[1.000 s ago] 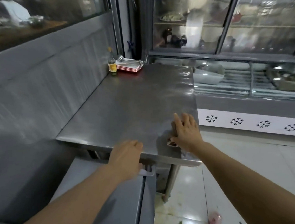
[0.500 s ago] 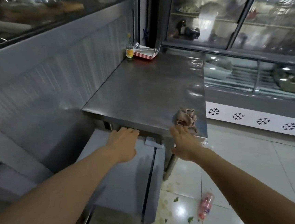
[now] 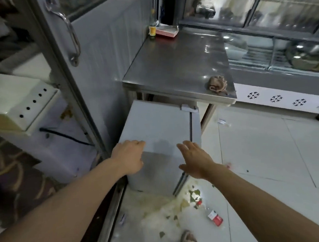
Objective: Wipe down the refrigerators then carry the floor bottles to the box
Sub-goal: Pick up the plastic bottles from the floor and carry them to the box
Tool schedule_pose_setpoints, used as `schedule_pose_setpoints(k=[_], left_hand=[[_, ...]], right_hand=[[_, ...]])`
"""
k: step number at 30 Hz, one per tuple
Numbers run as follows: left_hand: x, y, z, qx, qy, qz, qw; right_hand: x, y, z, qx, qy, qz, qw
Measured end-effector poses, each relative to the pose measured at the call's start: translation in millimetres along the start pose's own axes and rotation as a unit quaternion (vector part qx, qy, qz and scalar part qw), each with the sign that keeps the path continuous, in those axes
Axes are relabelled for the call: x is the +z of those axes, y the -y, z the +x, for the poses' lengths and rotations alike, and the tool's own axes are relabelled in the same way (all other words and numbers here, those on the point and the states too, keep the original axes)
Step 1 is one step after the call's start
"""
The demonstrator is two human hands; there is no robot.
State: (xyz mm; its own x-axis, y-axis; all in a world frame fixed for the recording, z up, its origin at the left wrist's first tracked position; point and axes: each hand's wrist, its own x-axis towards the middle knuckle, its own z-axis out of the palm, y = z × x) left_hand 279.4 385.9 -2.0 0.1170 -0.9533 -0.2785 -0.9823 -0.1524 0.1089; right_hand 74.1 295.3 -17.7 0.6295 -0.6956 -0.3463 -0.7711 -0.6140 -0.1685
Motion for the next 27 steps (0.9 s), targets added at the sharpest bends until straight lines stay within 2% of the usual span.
schedule_pose_setpoints(k=[7,16,21,27], left_hand=[[79.4,33.0,-59.5,-0.043,0.059,-0.019,0.997],[198.3,44.5,-94.0,-0.130,0.163,-0.085,0.974],[271.2,47.1,-93.8,-0.187,0.159,-0.138,0.959],[398.6,60.1,-69.8,-0.229,0.167,-0.137,0.949]], right_hand=[[72.6,38.1,-25.3,-0.018,0.069,-0.017,0.997],[176.6,36.7,-15.2,-0.047,0.154,-0.033,0.986],[246.5,33.2,14.2,-0.076,0.179,-0.039,0.980],[362.4,33.2,61.7,-0.105,0.188,-0.033,0.976]])
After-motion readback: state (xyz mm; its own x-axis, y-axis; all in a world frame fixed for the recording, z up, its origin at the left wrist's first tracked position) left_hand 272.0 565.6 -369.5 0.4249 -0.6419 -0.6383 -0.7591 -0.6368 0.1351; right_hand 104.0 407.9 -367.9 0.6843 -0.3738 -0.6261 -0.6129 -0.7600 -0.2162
